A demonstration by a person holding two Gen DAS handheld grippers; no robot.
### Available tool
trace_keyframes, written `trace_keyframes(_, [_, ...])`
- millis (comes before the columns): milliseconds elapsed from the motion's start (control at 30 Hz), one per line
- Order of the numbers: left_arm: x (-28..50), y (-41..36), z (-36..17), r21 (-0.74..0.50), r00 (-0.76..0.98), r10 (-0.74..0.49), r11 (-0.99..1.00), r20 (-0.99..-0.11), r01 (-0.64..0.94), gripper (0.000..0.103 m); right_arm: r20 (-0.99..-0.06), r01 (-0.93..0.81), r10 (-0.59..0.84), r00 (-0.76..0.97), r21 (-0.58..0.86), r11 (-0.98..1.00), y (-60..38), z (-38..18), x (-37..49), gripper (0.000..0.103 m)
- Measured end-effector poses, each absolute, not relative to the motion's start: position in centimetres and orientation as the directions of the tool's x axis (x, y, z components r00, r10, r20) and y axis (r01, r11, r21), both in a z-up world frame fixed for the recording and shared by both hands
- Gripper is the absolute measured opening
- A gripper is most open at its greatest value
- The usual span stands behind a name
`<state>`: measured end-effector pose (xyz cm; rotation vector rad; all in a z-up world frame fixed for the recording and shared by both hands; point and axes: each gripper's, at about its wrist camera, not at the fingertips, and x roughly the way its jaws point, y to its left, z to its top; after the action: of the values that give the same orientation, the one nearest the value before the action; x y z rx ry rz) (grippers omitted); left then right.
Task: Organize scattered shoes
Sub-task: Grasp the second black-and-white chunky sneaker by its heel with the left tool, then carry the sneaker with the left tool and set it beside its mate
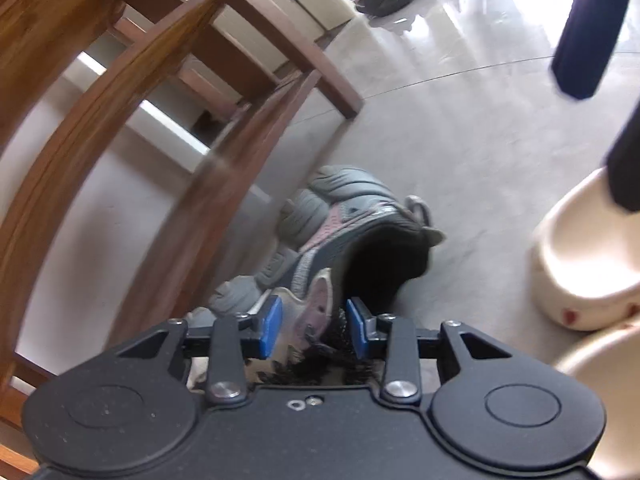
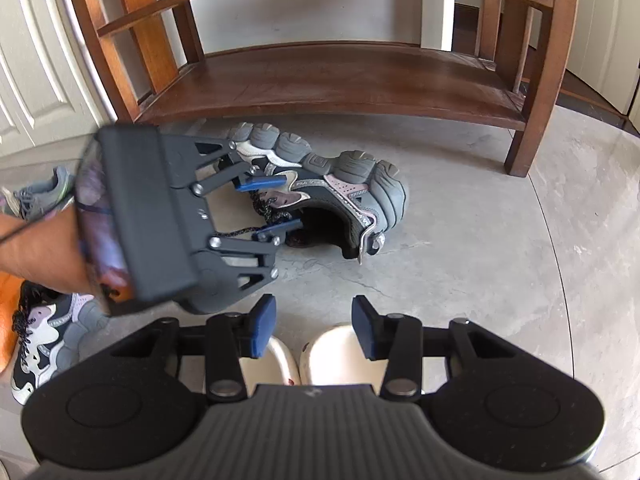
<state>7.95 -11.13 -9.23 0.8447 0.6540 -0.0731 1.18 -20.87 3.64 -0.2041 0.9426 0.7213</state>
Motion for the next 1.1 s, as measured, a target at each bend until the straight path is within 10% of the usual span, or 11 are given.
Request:
trace_keyframes(333, [14.6, -8.8, -3.8, 0.434, 0.712, 0.199, 0.886, -0.673, 0.162, 0.021, -0.786, -0.619, 0.493, 0.373, 0.184, 0.763, -21.9, 3.6, 1.5, 0.046])
trace_keyframes(900, [14.2, 1.9, 0.5, -0.349, 0.607, -0.097, 0.884, -0.789, -0.311, 0.017, -0.749, -0.616, 0.542, 0.381, 0.231, 0.753, -21.7, 4.7, 1.8, 0.046])
trace_keyframes(1100, [12.5, 4.6, -2.3, -0.291, 0.528, -0.043, 0.871, -0.848, -0.396, 0.002, -0.746, -0.625, 0.547, 0.379, 0.229, 0.746, -21.5, 4.9, 1.7, 0.046])
